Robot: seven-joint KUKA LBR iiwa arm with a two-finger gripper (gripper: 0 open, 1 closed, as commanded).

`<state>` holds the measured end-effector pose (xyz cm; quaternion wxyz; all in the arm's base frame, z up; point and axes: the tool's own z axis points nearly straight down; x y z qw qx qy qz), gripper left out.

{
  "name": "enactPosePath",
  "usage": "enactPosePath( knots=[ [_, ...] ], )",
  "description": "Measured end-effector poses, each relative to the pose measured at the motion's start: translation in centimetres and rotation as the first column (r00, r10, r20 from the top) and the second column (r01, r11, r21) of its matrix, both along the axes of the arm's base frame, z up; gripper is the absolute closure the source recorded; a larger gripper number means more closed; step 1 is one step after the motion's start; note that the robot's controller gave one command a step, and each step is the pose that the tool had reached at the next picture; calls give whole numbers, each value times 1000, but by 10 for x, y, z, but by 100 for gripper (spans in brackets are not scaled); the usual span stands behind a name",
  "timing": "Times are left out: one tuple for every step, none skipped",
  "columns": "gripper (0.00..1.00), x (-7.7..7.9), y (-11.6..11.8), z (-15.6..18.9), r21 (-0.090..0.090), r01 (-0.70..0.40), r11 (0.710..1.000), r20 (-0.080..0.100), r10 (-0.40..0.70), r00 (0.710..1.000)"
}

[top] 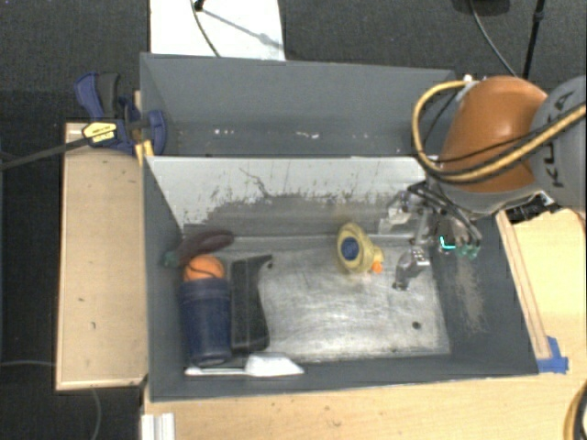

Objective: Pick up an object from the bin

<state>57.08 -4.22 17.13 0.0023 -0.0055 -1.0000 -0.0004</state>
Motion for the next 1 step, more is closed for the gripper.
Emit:
enactPosePath(
  knots=[
    [0, 2, 0, 4, -1, -1, 1000, 8, 1, 1000]
  ],
)
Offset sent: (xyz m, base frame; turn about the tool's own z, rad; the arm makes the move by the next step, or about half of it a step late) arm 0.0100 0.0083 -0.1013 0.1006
